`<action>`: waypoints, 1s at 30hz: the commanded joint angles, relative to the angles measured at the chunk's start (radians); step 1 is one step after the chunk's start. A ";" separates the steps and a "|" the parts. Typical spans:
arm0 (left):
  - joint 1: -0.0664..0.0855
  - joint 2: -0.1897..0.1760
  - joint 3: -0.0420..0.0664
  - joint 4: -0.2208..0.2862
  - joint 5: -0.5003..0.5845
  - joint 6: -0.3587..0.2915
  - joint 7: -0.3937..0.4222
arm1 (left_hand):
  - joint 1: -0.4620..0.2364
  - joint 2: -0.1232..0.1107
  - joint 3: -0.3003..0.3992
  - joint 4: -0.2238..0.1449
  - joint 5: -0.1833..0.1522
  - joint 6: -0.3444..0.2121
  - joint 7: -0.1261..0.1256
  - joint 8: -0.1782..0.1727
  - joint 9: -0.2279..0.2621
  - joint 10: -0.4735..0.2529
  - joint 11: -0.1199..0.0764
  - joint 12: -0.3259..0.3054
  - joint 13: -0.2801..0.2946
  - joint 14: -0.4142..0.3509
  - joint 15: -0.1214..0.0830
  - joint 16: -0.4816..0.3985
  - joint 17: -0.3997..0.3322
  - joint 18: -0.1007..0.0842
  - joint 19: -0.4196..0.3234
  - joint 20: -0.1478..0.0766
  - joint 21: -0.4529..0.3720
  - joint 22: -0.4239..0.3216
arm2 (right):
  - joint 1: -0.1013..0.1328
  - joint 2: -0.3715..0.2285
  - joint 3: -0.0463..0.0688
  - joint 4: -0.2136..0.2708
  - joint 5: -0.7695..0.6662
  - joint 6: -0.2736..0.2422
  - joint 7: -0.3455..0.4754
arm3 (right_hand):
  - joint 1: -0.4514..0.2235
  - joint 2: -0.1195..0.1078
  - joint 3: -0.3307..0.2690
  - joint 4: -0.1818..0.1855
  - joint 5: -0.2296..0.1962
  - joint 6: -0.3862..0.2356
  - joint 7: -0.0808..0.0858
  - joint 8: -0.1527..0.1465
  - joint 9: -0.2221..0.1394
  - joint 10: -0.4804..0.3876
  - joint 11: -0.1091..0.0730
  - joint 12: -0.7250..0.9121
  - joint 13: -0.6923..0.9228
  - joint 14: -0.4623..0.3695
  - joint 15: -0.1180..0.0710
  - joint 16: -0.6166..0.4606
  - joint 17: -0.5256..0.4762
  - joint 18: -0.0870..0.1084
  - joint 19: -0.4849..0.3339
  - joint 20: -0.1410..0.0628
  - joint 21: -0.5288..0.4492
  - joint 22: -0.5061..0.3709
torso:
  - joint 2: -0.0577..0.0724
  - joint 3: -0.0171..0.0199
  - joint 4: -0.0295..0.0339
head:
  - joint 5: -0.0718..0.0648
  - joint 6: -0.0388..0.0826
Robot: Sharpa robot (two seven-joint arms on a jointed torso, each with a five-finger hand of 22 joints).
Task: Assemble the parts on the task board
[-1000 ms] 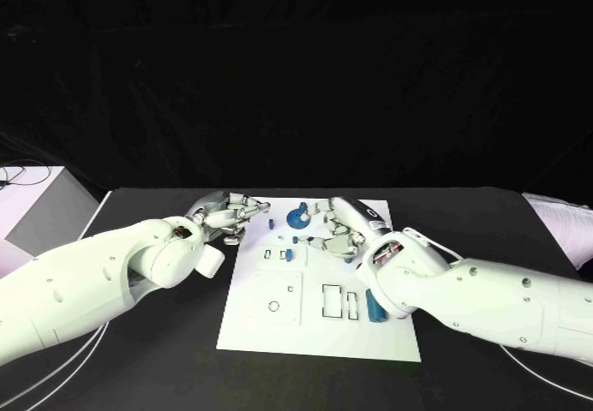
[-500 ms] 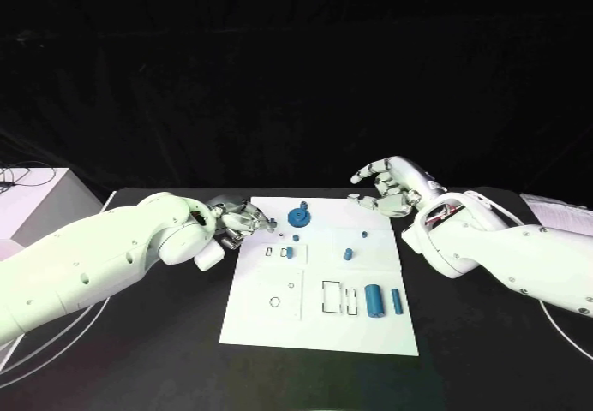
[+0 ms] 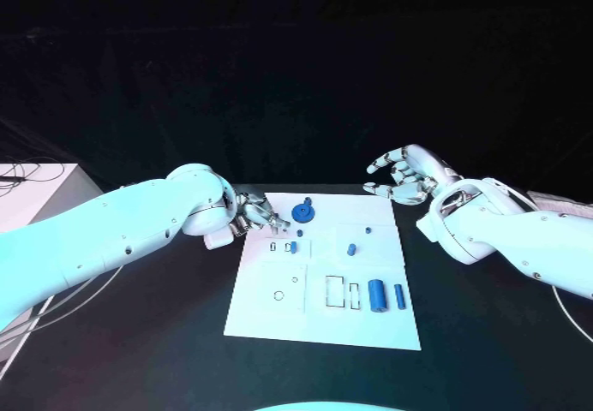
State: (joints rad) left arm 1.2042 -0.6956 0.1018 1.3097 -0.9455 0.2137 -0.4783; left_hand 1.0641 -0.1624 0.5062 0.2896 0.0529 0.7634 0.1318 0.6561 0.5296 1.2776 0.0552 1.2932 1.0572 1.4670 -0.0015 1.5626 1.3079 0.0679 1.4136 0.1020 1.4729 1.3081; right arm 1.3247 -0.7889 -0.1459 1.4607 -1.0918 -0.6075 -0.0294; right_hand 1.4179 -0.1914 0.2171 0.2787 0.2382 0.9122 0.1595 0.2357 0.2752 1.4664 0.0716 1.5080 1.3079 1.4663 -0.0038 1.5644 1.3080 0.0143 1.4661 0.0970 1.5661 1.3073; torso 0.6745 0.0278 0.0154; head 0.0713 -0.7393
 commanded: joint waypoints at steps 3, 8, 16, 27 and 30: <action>0.023 0.043 -0.024 -0.039 -0.073 0.097 -0.037 | -0.001 0.011 -0.011 0.000 -0.003 0.004 -0.006 0.010 0.008 -0.004 -0.005 -0.005 -0.004 0.093 -0.009 -0.004 0.234 -0.015 0.000 -0.007 0.002 0.023 | 0.001 0.001 0.001 -0.004 0.007 0.035 -0.011 | 0.001 -0.005 0.004 0.003 0.006 -0.002 0.000 0.002 0.000 0.049 0.004 0.003 0.209 0.101 0.005 0.000 0.247 -0.014 0.105 0.006 0.005 0.263 | 0.000 0.0009 -0.0011 | 0.002 -0.001; 0.036 0.078 -0.040 -0.074 -0.083 0.108 -0.041 | -0.009 0.011 -0.017 0.000 -0.003 -0.002 -0.006 0.014 0.013 -0.006 -0.006 -0.006 -0.005 0.091 -0.010 -0.005 0.230 -0.014 -0.002 -0.009 0.001 0.020 | 0.001 0.004 0.001 -0.008 0.007 0.038 -0.016 | 0.001 -0.006 0.004 0.004 0.007 -0.003 0.000 0.001 -0.001 0.049 0.004 0.003 0.209 0.101 0.005 0.001 0.247 -0.014 0.105 0.007 0.005 0.263 | 0.001 -0.0003 -0.0017 | 0.003 -0.002; 0.044 0.131 -0.061 -0.117 -0.088 0.122 -0.045 | -0.017 0.015 -0.022 0.000 -0.003 -0.014 -0.004 0.012 0.016 -0.019 -0.004 -0.016 -0.020 0.092 -0.010 -0.005 0.232 -0.014 -0.002 -0.009 0.000 0.021 | 0.001 0.010 0.001 -0.012 0.007 0.043 -0.023 | 0.000 -0.006 0.004 0.004 0.008 -0.006 0.001 0.000 -0.001 0.048 0.005 0.003 0.208 0.101 0.005 0.001 0.247 -0.014 0.105 0.007 0.005 0.263 | 0.005 -0.0007 -0.0014 | 0.002 -0.002; 0.044 0.169 -0.074 -0.146 -0.085 0.143 -0.047 | 0.027 0.023 0.008 -0.021 -0.002 -0.029 -0.001 0.013 0.024 -0.033 -0.002 -0.025 -0.031 0.090 -0.007 -0.006 0.228 -0.013 -0.006 -0.008 -0.002 0.017 | 0.001 0.017 0.001 -0.014 0.005 0.050 -0.031 | -0.005 -0.005 0.004 0.007 0.008 -0.012 0.002 -0.002 -0.002 0.047 0.006 0.002 0.207 0.101 0.006 0.002 0.250 -0.014 0.105 0.007 0.005 0.263 | 0.006 0.0002 -0.0007 | -0.001 -0.004; 0.044 0.173 -0.076 -0.149 -0.082 0.146 -0.047 | 0.028 0.022 0.009 -0.022 -0.002 -0.030 -0.001 0.013 0.024 -0.035 -0.002 -0.027 -0.034 0.090 -0.007 -0.006 0.228 -0.013 -0.006 -0.008 -0.002 0.016 | 0.001 0.018 0.001 -0.014 0.004 0.051 -0.033 | -0.005 -0.005 0.004 0.007 0.008 -0.012 0.002 -0.002 -0.002 0.047 0.006 0.002 0.207 0.101 0.006 0.002 0.250 -0.014 0.105 0.007 0.005 0.263 | 0.007 -0.0003 -0.0014 | -0.003 -0.005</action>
State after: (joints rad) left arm 1.2472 -0.5256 0.0252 1.1618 -1.0260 0.3313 -0.5234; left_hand 1.0845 -0.1395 0.5107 0.2688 0.0529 0.7414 0.1320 0.6646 0.5529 1.2489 0.0519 1.2721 1.0242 1.4632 -0.0051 1.5625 1.3077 0.0679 1.4096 0.0981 1.4727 1.3078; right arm 1.3251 -0.7724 -0.1459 1.4467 -1.0829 -0.5724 -0.0589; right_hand 1.4179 -0.1913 0.2202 0.2818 0.2421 0.9087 0.1630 0.2357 0.2740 1.4664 0.0716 1.5080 1.3075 1.4663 -0.0038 1.5644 1.3077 0.0143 1.4661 0.0970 1.5661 1.3080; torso 0.6806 0.0274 0.0144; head 0.0698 -0.7428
